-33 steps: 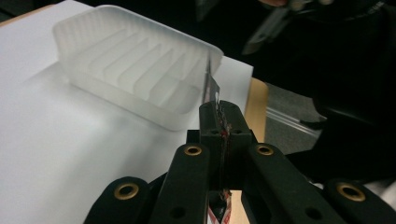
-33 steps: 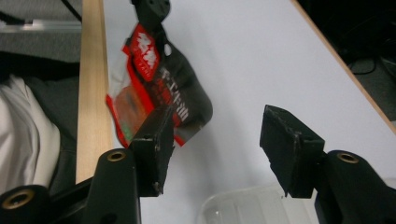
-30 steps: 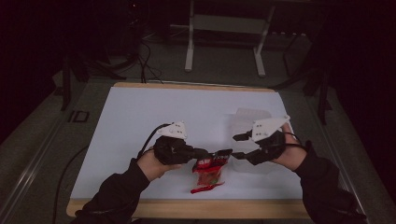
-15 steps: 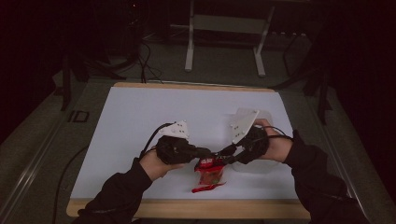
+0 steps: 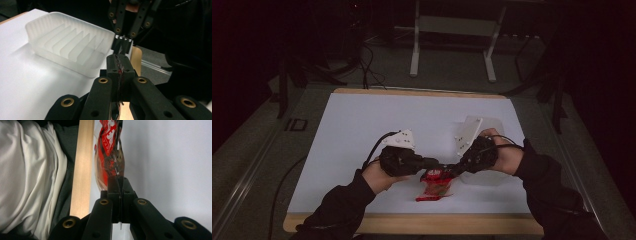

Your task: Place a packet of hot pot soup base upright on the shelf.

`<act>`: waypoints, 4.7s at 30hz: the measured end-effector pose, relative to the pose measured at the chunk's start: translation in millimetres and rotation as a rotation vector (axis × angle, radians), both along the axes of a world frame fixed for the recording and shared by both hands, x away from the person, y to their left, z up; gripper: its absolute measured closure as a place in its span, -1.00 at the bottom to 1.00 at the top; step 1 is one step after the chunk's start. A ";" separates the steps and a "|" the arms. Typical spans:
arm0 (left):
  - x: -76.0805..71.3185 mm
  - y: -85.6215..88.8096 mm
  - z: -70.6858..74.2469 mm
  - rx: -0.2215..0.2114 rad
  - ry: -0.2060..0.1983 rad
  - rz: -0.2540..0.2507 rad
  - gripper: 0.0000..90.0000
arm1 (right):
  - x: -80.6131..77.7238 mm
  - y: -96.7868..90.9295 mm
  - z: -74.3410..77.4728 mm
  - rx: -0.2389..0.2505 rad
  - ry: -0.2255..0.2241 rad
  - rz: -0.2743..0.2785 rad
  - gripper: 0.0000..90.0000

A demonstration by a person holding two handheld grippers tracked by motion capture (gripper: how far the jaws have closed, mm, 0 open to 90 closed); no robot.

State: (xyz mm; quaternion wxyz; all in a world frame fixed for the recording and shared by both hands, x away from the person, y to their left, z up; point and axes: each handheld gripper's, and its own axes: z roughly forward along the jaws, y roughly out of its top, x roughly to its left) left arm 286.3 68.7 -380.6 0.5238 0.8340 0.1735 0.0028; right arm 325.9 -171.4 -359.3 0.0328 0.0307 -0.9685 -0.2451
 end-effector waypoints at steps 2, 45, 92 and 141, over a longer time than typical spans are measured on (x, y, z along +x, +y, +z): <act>-0.6 0.2 1.2 -0.007 -0.004 0.000 0.97 | -0.4 0.2 2.6 -0.002 -0.016 0.000 1.00; -20.8 71.1 -67.5 -0.080 -0.099 0.351 -1.00 | 28.5 -94.8 71.7 0.110 -0.222 -0.219 1.00; -20.5 83.4 -96.2 -0.081 -0.052 0.368 -1.00 | 47.3 -134.0 -30.5 -0.002 -0.122 -0.253 0.99; -25.7 91.8 -92.7 -0.088 -0.066 0.348 -1.00 | -21.3 -65.6 -9.1 0.479 -0.198 -0.409 -0.40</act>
